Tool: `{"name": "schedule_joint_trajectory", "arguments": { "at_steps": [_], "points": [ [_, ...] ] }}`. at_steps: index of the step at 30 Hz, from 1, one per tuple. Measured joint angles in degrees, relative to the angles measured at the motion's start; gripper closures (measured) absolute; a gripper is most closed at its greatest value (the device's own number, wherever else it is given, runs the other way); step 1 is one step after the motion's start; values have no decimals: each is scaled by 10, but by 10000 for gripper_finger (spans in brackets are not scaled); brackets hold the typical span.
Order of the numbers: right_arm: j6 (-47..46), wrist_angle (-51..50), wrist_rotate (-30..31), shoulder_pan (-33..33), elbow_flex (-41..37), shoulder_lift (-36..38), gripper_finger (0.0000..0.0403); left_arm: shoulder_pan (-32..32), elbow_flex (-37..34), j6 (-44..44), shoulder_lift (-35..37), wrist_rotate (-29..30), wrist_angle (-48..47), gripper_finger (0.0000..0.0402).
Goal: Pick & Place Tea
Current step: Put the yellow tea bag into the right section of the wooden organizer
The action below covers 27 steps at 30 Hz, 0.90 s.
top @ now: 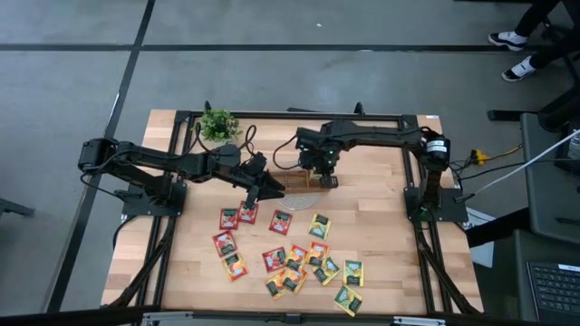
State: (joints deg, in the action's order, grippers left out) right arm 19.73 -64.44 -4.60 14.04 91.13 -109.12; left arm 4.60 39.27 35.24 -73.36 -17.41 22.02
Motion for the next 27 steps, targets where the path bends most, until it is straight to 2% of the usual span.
{"name": "schedule_joint_trajectory", "arguments": {
  "at_steps": [10, 22, 27],
  "points": [
    [0, 24, 0, 3, -4, 0, 398, 0, 0, 1, 0, 0, 0, 233],
    [3, 22, 0, 4, -4, 0, 364, 0, 0, 7, 0, 21, 1, 233],
    [1, 34, 0, 5, -4, 0, 332, 0, 0, 10, 0, 20, 1, 233]
  ]
}}
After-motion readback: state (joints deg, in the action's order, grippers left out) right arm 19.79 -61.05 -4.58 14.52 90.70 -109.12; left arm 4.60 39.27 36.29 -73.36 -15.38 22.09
